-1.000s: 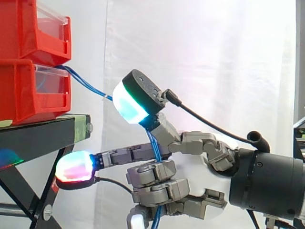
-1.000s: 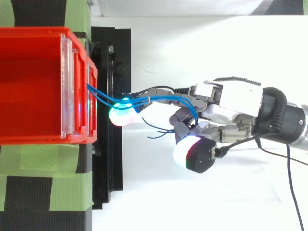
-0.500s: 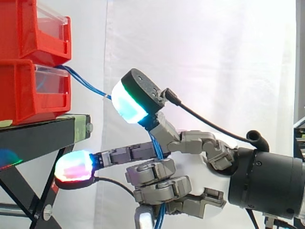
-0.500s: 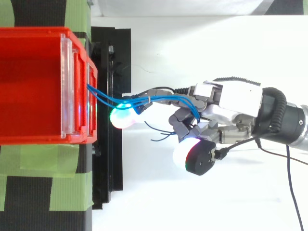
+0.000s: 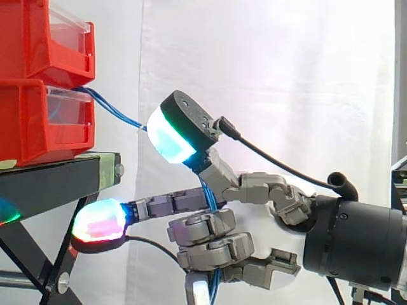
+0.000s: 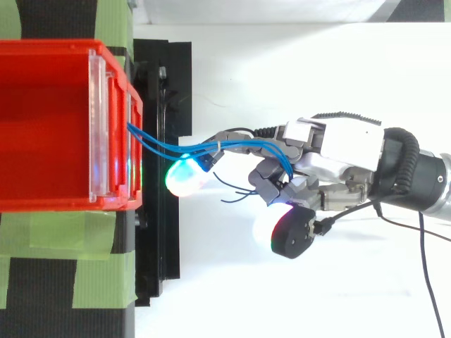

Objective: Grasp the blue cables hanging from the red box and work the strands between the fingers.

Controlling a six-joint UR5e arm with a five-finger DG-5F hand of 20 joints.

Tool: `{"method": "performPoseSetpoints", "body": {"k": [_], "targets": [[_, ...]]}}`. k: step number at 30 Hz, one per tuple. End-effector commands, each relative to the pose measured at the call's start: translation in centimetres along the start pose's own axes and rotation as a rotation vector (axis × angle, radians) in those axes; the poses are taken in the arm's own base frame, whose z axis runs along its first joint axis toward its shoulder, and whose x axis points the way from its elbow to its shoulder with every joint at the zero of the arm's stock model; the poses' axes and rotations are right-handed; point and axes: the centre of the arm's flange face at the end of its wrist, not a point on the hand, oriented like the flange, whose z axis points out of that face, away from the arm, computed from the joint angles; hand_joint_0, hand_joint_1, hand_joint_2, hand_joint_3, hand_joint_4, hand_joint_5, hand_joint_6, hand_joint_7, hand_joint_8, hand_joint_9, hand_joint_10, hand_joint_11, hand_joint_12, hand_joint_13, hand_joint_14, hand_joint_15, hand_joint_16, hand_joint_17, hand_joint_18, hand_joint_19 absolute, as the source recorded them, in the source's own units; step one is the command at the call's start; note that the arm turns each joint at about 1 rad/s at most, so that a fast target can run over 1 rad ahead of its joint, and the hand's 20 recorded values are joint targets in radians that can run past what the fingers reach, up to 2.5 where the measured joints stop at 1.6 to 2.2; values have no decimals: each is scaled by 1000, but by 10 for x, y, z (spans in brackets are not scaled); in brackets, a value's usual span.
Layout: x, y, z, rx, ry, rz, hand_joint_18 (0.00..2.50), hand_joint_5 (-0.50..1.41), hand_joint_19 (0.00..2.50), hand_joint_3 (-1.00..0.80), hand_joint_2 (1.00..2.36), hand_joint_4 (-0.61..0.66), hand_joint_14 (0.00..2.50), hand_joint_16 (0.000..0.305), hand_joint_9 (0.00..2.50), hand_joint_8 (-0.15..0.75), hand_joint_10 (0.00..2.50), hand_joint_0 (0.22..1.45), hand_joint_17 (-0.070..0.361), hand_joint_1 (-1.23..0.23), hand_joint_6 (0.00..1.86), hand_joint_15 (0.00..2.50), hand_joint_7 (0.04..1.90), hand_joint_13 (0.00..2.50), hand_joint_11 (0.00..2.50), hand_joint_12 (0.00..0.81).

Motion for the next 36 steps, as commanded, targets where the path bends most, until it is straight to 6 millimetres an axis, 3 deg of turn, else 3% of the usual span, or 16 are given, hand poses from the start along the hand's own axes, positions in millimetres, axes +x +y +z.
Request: {"method": "performPoseSetpoints", "body": {"k": [1,5,36], "targets": [[-1,2,4,-6,-6,5,1665,20,401,-1000,1000,285,2500,78,946,434,2500,660,175,-585,12,1438,1036,1424,2500,560],[-4,8,13,-2,-16,15,1661,43,413,-1000,1000,272,2500,77,950,436,2500,663,174,-586,10,1448,1082,1421,2500,560],[5,11,11,33,73,37,1623,75,430,-1000,1000,261,2500,74,955,429,2500,673,167,-583,10,1491,1115,1394,2500,551]]}}
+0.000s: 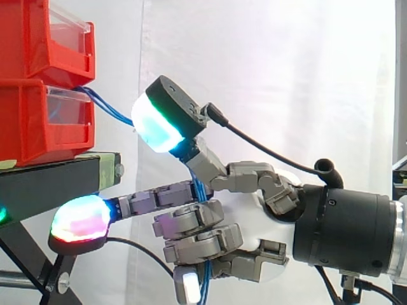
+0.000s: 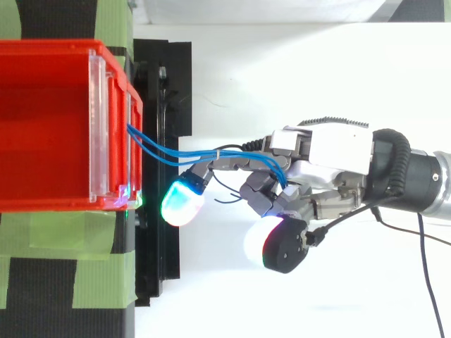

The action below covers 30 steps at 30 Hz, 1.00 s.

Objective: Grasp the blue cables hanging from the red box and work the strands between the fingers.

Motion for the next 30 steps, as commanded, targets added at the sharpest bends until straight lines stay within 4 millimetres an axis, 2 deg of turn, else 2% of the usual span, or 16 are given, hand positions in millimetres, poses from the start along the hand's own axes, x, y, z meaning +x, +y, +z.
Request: {"method": "performPoseSetpoints", "body": {"k": [1,12,30], "targets": [[2,0,0,0,3,-5,1622,75,430,-1000,1000,258,2500,74,954,429,2500,672,167,-583,11,1488,1119,1396,2500,554],[3,-1,-1,9,8,-56,1607,75,425,-1000,1000,262,2500,73,946,429,2500,672,163,-581,10,1505,1113,1381,2500,548],[-3,-13,-16,148,13,-156,1597,71,410,-1000,1000,262,2500,73,941,428,2500,673,163,-580,10,1484,1118,1378,2500,549]]}}
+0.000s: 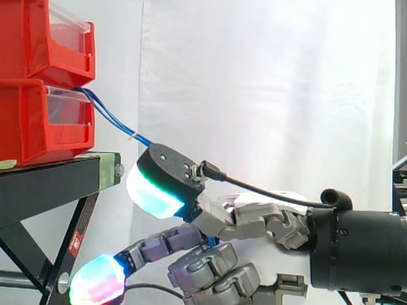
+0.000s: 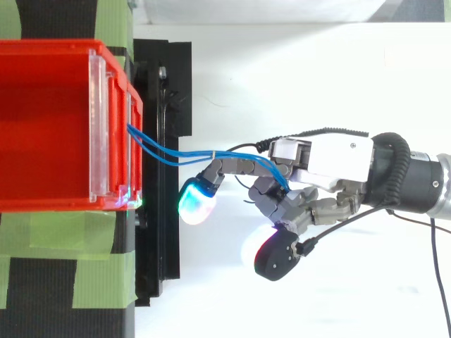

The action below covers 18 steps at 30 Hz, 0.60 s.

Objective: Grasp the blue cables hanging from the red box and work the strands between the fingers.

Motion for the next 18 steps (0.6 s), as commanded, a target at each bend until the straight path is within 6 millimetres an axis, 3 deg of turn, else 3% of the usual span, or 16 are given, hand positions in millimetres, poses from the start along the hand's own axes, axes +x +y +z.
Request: {"method": "performPoseSetpoints", "body": {"k": [1,18], "targets": [[0,-1,-1,18,2,-8,1597,72,423,-1000,1000,262,2500,74,941,429,2500,673,166,-579,10,1497,1116,1377,2500,546],[-1,-2,-2,25,3,-11,1599,67,424,-1000,1000,261,2500,74,942,429,2500,673,165,-579,11,1496,1110,1377,2500,547]]}}
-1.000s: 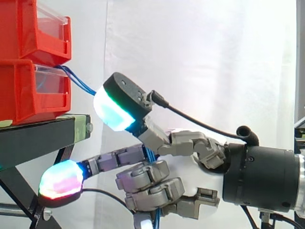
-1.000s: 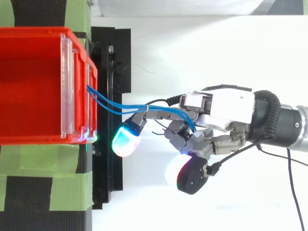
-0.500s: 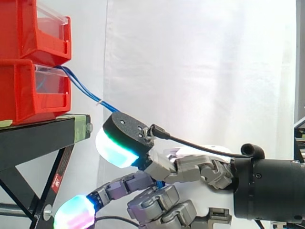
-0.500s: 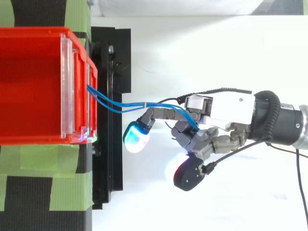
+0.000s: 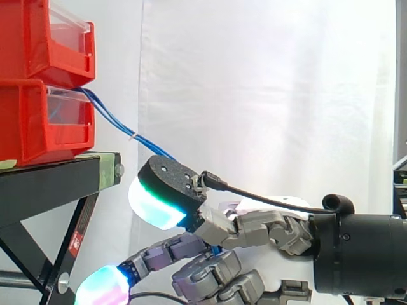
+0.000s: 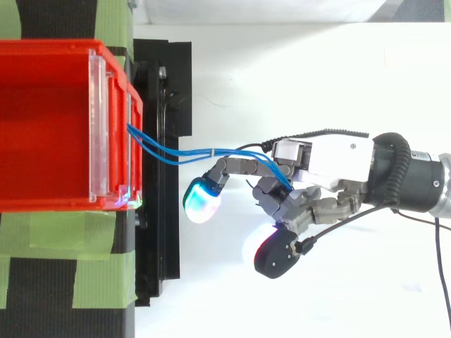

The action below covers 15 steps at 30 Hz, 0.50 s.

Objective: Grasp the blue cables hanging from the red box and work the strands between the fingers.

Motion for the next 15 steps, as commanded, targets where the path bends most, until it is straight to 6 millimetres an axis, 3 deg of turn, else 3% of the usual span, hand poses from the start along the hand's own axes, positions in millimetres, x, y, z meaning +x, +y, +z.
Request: {"method": "performPoseSetpoints", "body": {"k": [1,15], "targets": [[0,0,0,-1,0,0,1599,66,433,-1000,1000,257,2500,74,941,428,2500,673,166,-579,11,1495,1116,1379,2500,550],[0,0,0,-1,0,0,1595,59,422,-1000,1000,263,2500,73,946,431,2500,672,164,-579,11,1511,1103,1374,2500,548]]}}
